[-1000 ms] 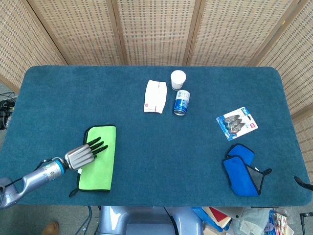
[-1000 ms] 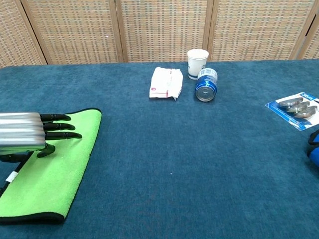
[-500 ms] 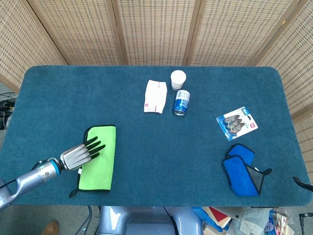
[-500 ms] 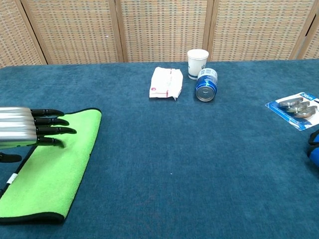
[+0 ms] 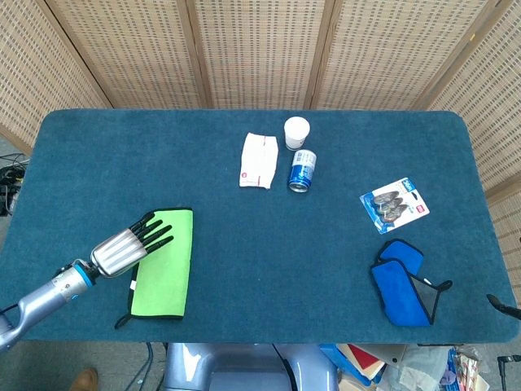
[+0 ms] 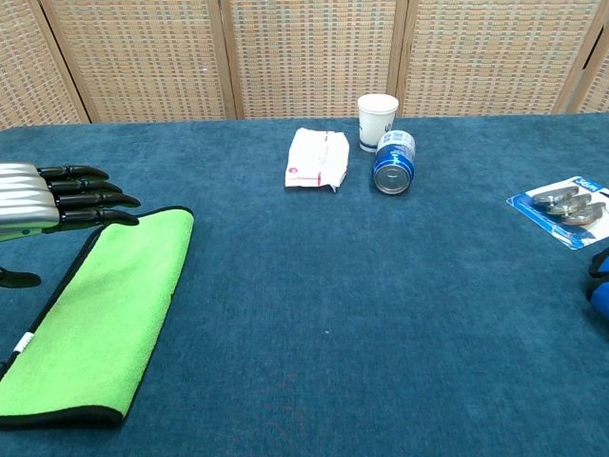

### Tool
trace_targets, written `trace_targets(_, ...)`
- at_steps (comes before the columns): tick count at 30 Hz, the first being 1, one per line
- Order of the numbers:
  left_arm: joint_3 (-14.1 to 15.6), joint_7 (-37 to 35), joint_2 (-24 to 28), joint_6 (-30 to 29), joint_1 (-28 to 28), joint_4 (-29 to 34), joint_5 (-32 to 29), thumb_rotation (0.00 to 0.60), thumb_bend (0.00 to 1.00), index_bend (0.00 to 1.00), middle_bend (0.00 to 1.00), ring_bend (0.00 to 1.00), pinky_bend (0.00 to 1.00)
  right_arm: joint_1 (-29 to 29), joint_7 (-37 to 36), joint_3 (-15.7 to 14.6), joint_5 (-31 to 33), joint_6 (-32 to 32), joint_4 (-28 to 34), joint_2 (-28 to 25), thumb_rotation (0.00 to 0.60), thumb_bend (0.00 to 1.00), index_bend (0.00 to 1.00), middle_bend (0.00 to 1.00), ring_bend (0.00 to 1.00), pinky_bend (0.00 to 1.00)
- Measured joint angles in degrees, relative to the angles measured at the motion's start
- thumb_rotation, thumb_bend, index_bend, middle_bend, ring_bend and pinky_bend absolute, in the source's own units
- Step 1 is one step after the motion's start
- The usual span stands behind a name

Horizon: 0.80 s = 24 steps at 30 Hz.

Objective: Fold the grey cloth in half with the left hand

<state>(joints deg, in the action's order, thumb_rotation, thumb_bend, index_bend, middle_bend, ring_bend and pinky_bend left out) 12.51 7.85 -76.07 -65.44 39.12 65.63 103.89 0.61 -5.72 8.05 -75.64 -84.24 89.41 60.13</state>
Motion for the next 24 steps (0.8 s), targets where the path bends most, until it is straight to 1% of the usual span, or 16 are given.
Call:
trace_targets(5,-0.89,0.07,-2.77,0.13,-2.29,1.26,-2.1,0.6,0.26,0.0,0.0,0.0,0.0,0.12,-0.43,-0.05,-0.29,-0.25,0.14,-0.15,0.6,0.0,0.0,0.0,0.0,0.0)
trace_targets(10,-1.04,1.68,-4.05,-1.19,-5.57,2.79,-3.67,0.6,0.26,0.0,0.0,0.0,0.0,0.21,-1.13,-0.27,-1.21,-0.6,0.42,-0.41,0.6,0.0,0.0,0.0,0.0,0.0)
trace_targets(17,0.19,4.3,-4.48,-2.71,-10.38,3.17,-5.3,0.6,0.26,0.0,0.0,0.0,0.0,0.44,-2.42,-0.86,-3.17,-1.36,0.89,-0.89,0.6,0.0,0.0,0.0,0.0,0.0)
trace_targets(24,1.06,1.96,-6.52,-3.84,-13.45,1.49,-5.61,0.6,0.27,0.0,0.0,0.0,0.0,0.98,-3.15,-1.44,-5.82,-3.51,2.29,-1.68,0.6,0.0,0.0,0.0,0.0,0.0)
